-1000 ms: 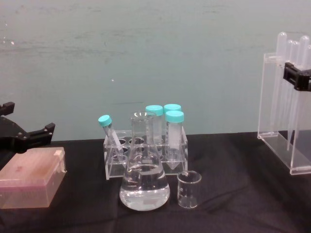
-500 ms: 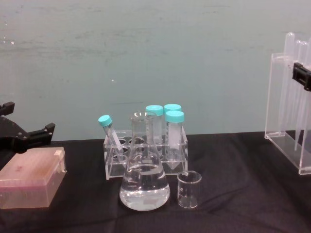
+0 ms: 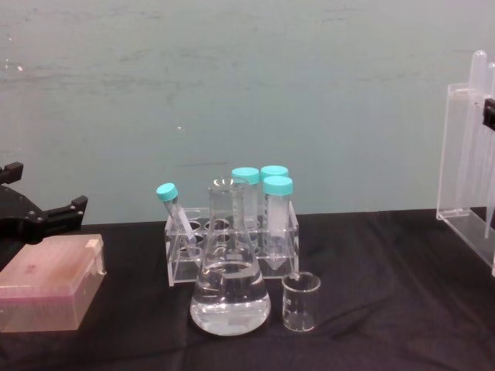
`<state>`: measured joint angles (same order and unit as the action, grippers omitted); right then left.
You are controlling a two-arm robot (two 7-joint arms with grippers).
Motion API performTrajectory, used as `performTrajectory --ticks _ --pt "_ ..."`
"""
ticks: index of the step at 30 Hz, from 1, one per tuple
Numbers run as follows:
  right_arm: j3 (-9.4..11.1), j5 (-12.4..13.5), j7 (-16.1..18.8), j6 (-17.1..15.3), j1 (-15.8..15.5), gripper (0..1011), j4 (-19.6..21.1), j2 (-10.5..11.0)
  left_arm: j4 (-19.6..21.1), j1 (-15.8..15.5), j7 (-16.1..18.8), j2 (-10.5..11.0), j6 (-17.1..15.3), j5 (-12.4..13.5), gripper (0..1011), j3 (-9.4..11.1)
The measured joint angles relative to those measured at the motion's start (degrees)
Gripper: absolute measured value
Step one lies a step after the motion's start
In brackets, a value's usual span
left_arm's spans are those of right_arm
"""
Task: Place the experimental apparatus aside using one hand.
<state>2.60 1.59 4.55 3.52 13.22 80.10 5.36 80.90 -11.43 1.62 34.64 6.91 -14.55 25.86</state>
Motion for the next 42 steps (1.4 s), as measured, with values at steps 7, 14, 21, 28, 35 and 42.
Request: performTrajectory --ticks 7,14,21,28,35,42 --pt "0.57 0.43 0.46 0.21 0.21 599 -0.49 0.65 0.00 0.00 0.00 0.00 0.00 0.00 1000 0.00" --pt "1.24 1.06 1.13 0.85 0.80 599 -1.55 1.55 0.00 0.00 0.00 0.00 0.00 0.00 1000 0.00" --pt "1.68 1.44 1.24 1.21 1.29 599 -2.18 1.86 0.00 0.00 0.00 0.00 0.00 0.00 1000 0.00" --pt "1.87 1.79 1.46 1.47 1.56 599 -2.71 2.05 0.00 0.00 0.00 0.00 0.00 0.00 1000 0.00" --pt "2.02 2.04 1.64 1.69 1.79 599 -3.12 2.26 0.00 0.00 0.00 0.00 0.00 0.00 1000 0.00" --pt "2.10 2.32 1.86 1.69 2.01 599 -3.52 2.43 0.00 0.00 0.00 0.00 0.00 0.00 1000 0.00"
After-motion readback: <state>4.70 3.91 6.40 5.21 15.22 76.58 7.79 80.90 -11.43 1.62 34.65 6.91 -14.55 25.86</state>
